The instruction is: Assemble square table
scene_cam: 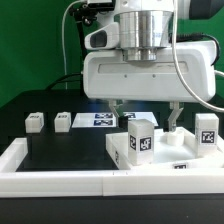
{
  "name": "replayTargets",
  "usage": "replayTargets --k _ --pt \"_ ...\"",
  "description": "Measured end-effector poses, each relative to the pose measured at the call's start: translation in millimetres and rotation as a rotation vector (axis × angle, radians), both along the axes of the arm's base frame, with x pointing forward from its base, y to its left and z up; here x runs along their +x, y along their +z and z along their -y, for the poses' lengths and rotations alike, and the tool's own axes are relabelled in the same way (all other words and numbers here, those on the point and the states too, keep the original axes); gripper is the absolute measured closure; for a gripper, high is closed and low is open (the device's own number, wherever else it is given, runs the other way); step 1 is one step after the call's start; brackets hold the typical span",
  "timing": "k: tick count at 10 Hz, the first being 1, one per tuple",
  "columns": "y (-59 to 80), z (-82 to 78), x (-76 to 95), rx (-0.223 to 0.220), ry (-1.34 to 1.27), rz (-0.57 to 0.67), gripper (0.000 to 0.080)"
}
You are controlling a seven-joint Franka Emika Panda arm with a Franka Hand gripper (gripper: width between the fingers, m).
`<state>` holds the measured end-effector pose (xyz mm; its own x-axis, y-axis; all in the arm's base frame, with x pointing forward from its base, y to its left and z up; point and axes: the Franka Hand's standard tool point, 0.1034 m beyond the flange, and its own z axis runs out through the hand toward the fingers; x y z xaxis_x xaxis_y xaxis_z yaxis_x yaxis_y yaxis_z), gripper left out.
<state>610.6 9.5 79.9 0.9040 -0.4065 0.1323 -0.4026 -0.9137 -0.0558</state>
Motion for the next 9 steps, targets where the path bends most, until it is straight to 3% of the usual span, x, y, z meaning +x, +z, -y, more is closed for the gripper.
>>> replayTargets --k 6,8,9 --pt "-0.6 -1.5 0.9 -0.092 0.509 0.007 0.0151" --pt "0.3 -0.7 2.9 -0.117 0.568 0.015 0.0419" --pt "0.6 1.1 3.1 -0.119 0.566 0.015 0.0419"
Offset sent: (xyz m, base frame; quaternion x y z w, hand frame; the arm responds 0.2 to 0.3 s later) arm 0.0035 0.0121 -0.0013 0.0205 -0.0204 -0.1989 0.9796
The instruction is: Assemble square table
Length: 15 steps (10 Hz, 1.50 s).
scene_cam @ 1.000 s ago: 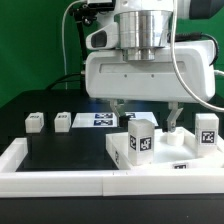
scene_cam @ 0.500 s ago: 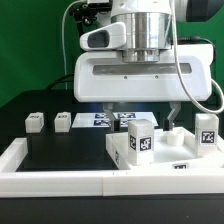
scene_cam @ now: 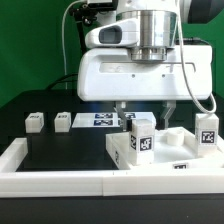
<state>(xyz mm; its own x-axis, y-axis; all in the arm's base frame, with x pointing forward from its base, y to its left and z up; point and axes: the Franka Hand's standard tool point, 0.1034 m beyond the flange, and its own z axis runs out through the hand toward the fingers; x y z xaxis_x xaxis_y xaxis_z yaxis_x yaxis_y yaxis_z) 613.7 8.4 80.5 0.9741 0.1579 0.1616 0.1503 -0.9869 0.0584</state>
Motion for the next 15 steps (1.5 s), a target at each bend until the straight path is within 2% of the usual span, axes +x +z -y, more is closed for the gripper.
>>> replayTargets --k 1,5,8,11,12,13,14,15 --pt "0.2 0.3 0.2 0.0 -0.001 0.0 0.0508" --pt "0.2 0.3 0.2 0.012 -0.066 0.003 0.0508" --pt "-0.3 1.1 0.7 0.06 -0.33 0.024 0.0508" --pt "-0.4 4.1 0.9 0.071 -0.411 0.029 0.0508" --pt "-0.4 4.0 0.9 0.071 -0.41 0.029 0.041" --pt "-0.4 3.9 0.9 0.071 -0.41 0.029 0.0233" --pt "0.1 2.1 0.9 0.07 -0.408 0.029 0.0233" --pt "2.6 -2.0 0.8 0.076 -0.42 0.032 0.0167"
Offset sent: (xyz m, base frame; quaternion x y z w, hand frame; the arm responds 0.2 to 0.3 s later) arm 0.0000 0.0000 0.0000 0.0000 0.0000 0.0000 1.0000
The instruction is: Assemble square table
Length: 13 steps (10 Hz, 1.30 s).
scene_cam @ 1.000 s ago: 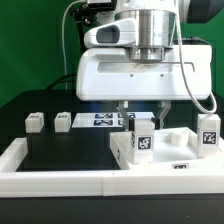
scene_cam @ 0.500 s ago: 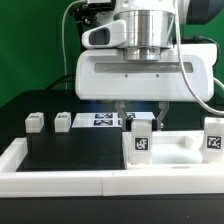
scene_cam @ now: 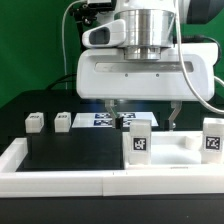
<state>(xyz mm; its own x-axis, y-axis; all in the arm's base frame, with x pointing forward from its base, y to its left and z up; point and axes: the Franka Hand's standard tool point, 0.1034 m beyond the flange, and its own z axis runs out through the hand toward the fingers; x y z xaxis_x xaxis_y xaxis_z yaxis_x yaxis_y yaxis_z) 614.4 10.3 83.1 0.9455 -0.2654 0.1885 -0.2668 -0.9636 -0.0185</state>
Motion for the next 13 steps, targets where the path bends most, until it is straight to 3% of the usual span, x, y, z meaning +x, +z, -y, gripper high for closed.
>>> replayTargets --k 2,4,9,13 --pt "10.6 -8.3 -8.1 0.028 -0.092 0.004 0.0154" --pt "21.5 -19.6 -31.0 0.07 -0.218 -0.005 0.0151" --pt "20.2 -22.4 -38.1 0.08 -0.264 -0.009 0.0151" --pt "15.4 -39.8 -63.5 0.14 -0.664 -0.014 0.0151"
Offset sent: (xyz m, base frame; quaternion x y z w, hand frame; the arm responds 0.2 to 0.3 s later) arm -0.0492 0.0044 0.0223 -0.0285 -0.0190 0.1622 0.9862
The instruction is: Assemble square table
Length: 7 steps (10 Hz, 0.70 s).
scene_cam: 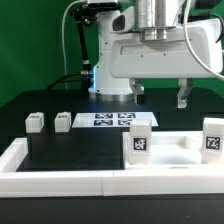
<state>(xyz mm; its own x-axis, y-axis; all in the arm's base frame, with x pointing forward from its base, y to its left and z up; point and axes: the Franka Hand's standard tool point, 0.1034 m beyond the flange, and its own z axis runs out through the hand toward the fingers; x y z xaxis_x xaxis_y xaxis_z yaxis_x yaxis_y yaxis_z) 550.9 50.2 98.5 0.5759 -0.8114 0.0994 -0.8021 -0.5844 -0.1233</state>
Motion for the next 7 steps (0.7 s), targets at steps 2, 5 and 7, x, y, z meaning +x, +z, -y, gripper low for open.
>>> replayTargets --k 2,5,7 --pt "-12.3 -1.6 -11.6 0.021 -0.098 -0.008 0.0151" --pt "-11.4 -3.0 -9.9 0.021 -0.087 -0.006 0.0151" --pt "-12.0 -2.9 -12.2 0.028 -0.125 -0.007 0.0151"
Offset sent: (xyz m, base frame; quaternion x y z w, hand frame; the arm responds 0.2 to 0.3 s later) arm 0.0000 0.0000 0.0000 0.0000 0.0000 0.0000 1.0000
